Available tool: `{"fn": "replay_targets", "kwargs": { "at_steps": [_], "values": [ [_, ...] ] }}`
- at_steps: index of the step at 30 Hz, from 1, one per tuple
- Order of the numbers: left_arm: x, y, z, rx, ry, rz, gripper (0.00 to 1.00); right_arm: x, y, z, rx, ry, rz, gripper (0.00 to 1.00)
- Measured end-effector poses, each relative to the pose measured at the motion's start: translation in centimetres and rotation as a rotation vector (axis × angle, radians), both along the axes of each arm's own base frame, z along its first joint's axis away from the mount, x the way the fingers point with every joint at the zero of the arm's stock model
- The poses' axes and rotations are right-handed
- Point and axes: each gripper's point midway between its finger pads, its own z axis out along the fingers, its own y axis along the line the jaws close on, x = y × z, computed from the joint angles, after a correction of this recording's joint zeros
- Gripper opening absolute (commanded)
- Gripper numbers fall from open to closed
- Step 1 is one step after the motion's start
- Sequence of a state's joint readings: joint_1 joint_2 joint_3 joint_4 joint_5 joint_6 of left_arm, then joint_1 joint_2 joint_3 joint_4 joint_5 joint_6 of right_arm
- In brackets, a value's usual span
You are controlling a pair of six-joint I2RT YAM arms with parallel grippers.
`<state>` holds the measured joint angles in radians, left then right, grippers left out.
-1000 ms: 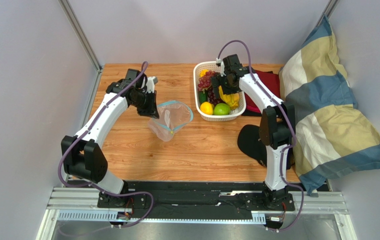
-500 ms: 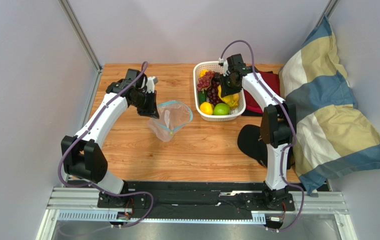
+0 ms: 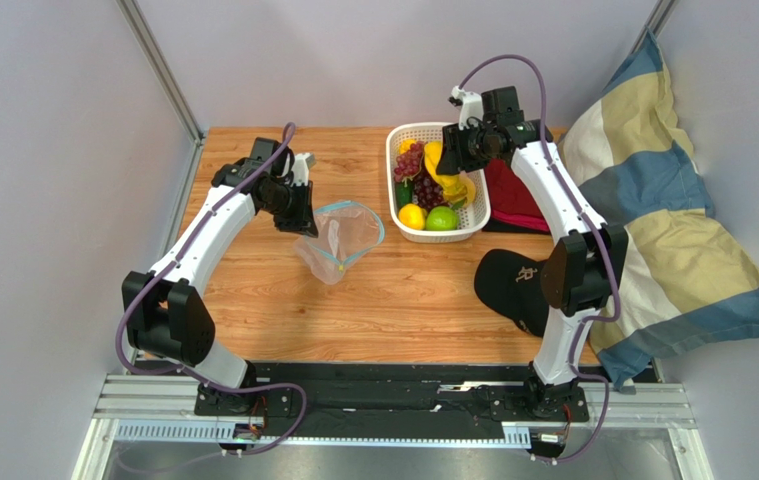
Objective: Place the food in the zip-top bag and seal the zipper
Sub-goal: Place the fake fruit in the zipper food storage bag.
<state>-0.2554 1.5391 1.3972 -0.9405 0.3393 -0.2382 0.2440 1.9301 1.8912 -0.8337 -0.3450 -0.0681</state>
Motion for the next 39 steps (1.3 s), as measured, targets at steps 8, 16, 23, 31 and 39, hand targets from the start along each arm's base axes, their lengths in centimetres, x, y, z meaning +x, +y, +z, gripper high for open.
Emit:
{"fn": "replay_targets", "kwargs": {
  "at_steps": [8, 16, 23, 31, 39],
  "values": [
    [-0.1, -0.2, 0.1, -0.009, 0.002, -0.006, 0.00, -4.3, 3.2, 7.3, 0.229, -0.054, 0.155, 0.00],
    [-0.3, -0.7, 0.3, -0.038, 0.009, -0.021, 0.00, -12.8, 7.3, 14.2, 0.514, -0.069, 0.392, 0.00],
    [-0.3, -0.8, 0.4, -0.048, 0.008, -0.027, 0.00, -19.3, 11.0, 14.4, 0.491, 0.024, 0.706, 0.00],
    [-0.4, -1.1, 0.6, -0.065, 0.009, -0.037, 0.00, -25.7, 14.1, 9.3, 0.281, 0.113, 0.980, 0.00],
    [-0.7, -1.4, 1.2, -0.084, -0.003, -0.055, 0.00, -22.3, 14.8, 6.2, 0.175, 0.195, 0.884, 0.00]
  ]
}}
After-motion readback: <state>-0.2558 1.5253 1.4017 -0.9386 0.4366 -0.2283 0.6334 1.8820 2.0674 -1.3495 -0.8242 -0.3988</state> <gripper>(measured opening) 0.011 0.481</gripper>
